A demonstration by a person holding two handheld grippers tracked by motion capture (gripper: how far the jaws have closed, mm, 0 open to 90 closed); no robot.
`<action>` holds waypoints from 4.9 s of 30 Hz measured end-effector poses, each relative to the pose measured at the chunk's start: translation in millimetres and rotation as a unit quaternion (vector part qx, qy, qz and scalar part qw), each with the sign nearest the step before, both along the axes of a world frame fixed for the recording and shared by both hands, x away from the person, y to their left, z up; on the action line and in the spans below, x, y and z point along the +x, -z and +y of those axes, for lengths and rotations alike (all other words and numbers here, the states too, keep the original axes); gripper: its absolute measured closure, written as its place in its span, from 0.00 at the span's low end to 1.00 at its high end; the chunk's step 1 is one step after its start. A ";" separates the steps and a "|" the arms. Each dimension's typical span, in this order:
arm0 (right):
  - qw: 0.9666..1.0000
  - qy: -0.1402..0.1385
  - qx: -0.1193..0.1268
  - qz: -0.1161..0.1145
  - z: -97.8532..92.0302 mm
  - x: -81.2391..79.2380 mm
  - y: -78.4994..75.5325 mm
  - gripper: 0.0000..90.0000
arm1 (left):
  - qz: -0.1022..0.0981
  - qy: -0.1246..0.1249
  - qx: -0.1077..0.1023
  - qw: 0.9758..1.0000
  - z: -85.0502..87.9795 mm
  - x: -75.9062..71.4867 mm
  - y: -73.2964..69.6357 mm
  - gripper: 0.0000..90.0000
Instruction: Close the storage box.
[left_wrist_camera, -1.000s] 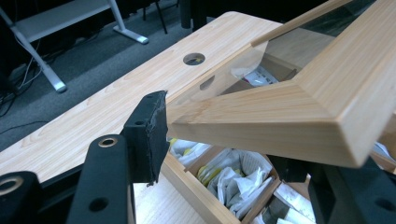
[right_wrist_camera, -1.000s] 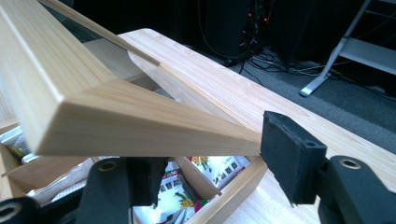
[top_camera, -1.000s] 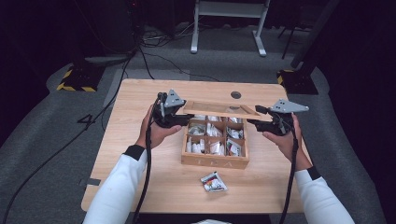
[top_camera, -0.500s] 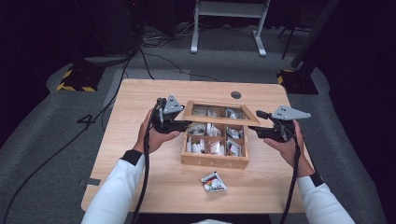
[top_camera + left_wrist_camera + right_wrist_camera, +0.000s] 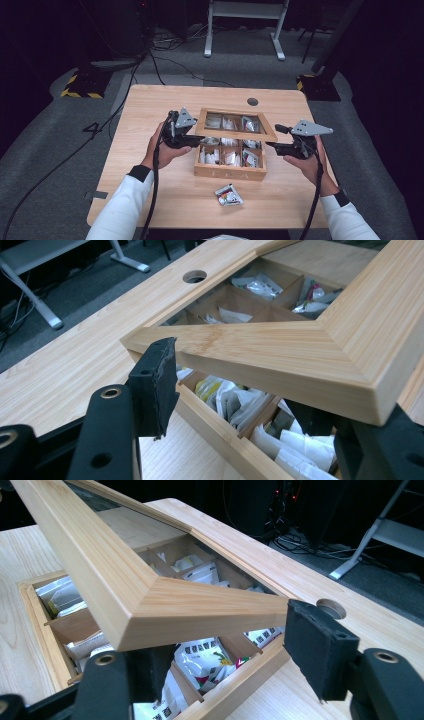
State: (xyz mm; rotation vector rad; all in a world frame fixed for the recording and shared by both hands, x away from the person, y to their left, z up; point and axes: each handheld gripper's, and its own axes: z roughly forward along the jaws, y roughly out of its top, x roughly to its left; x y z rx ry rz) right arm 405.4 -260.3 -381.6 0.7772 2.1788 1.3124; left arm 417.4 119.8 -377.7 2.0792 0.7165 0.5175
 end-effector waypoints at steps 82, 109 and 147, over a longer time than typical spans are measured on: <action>0.993 -0.049 -0.057 0.089 7.0 -36.9 49.6 0.36 | 0.088 0.080 0.033 0.992 6.7 -28.9 54.0 0.34; 0.993 -0.073 -0.051 0.077 5.9 -56.6 55.1 0.38 | 0.060 0.109 0.006 0.992 13.4 -51.0 51.6 0.36; 0.990 -0.026 -0.133 0.024 -30.7 -52.1 44.7 0.35 | 0.019 0.004 0.113 0.993 68.7 -61.3 60.4 0.22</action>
